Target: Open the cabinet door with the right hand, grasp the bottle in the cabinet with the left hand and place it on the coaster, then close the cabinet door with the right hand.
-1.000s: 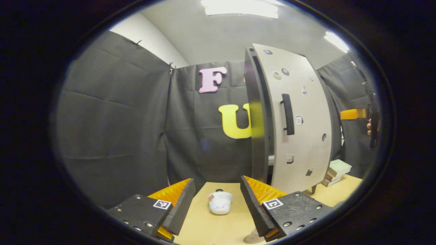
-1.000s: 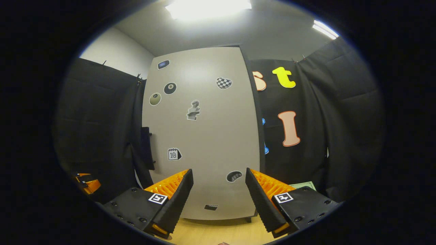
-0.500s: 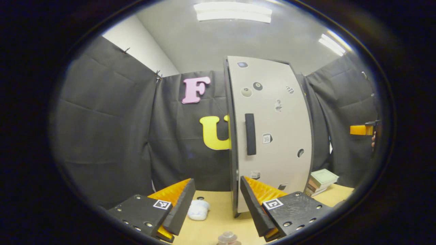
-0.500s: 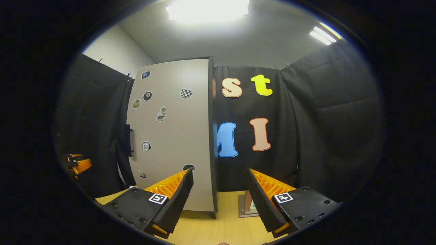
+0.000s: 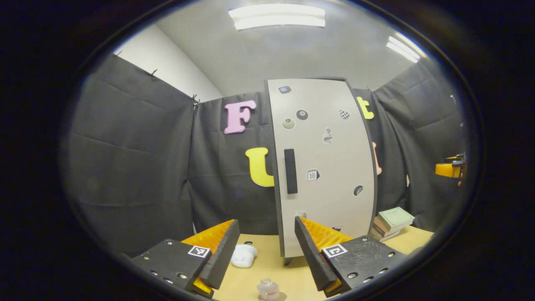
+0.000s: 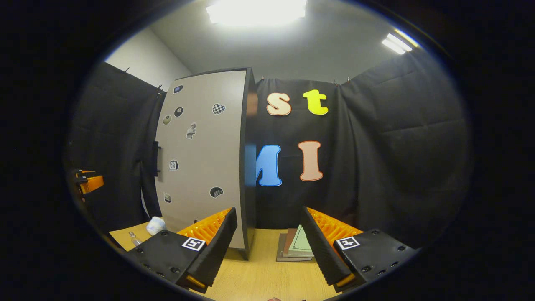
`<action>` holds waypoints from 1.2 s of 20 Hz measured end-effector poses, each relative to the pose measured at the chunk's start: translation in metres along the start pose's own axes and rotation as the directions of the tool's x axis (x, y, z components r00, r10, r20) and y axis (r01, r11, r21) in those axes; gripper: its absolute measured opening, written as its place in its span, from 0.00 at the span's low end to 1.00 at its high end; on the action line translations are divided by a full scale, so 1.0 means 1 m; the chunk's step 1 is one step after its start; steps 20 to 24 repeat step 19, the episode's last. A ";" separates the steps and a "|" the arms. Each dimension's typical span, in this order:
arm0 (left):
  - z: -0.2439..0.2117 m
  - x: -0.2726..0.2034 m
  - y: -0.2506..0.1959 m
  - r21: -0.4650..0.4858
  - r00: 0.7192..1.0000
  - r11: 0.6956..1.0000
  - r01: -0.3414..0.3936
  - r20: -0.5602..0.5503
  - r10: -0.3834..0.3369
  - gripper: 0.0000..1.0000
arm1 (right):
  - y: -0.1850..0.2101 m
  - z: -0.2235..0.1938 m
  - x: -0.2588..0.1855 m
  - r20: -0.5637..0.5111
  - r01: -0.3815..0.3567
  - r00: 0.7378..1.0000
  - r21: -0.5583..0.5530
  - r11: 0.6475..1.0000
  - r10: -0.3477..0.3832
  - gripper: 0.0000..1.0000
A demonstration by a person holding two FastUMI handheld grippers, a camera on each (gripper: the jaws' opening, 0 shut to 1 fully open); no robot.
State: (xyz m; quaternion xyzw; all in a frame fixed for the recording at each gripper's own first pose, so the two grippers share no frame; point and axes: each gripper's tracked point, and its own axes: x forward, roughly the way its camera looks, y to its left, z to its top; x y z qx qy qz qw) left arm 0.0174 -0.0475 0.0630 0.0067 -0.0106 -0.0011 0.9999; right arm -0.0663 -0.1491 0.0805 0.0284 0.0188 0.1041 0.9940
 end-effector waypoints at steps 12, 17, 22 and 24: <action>0.011 -0.038 0.038 0.006 1.000 1.000 0.004 0.014 -0.005 0.80 | 0.022 0.016 -0.048 0.032 0.003 0.999 -0.002 1.000 -0.003 0.97; 0.013 -0.042 0.045 -0.005 1.000 1.000 0.009 0.022 -0.009 0.82 | 0.028 0.027 -0.057 0.051 0.012 0.999 -0.015 1.000 -0.011 0.98; 0.014 -0.045 0.048 -0.002 1.000 1.000 0.009 0.025 -0.009 0.84 | 0.029 0.028 -0.059 0.051 0.012 0.999 -0.012 1.000 -0.011 0.98; 0.014 -0.045 0.048 -0.002 1.000 1.000 0.009 0.025 -0.009 0.84 | 0.029 0.028 -0.059 0.051 0.012 0.999 -0.012 1.000 -0.011 0.98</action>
